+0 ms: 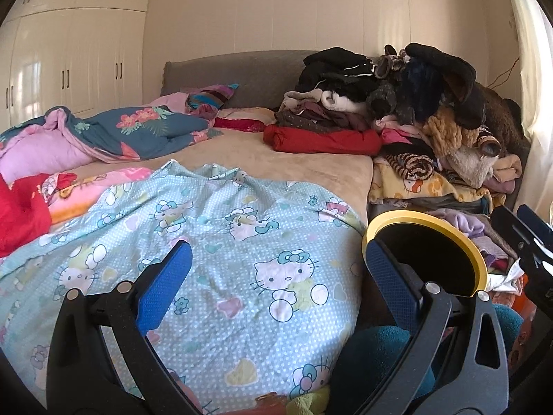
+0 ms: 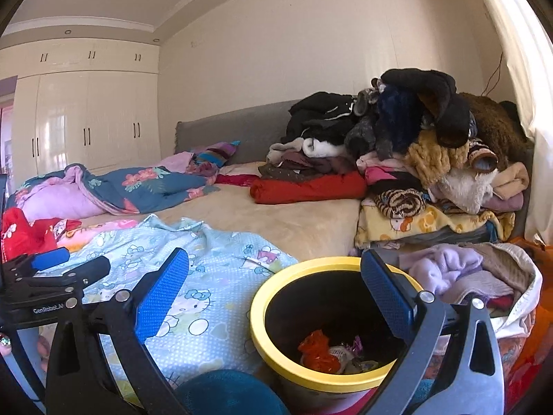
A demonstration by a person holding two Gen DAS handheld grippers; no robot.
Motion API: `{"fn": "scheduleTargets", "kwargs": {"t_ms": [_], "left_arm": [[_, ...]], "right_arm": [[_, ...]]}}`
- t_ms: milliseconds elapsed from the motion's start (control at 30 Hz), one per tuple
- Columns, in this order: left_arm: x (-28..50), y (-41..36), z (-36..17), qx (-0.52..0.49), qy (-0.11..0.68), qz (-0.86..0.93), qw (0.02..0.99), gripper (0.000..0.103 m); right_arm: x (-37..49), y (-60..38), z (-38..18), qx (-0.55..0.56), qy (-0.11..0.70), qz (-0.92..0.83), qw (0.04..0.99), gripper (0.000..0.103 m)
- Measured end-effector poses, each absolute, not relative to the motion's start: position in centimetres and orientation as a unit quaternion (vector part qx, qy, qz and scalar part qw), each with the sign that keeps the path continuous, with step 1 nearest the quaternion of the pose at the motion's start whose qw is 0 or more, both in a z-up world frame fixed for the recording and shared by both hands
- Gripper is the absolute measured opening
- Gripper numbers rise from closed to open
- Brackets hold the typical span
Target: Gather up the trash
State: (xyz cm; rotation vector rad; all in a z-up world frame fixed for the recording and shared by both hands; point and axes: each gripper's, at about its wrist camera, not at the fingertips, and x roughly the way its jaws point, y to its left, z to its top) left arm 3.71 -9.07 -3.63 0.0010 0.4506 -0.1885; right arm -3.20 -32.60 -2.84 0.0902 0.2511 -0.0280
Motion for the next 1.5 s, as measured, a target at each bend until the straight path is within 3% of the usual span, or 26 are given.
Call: {"fn": "scheduleTargets", "kwargs": {"t_ms": [1500], "left_arm": [[3.69, -8.67, -3.11, -0.011, 0.215, -0.095, 0.972, 0.092]], "right_arm": [[-3.45, -32.68, -2.77, 0.049, 0.119, -0.015, 0.992, 0.097]]}}
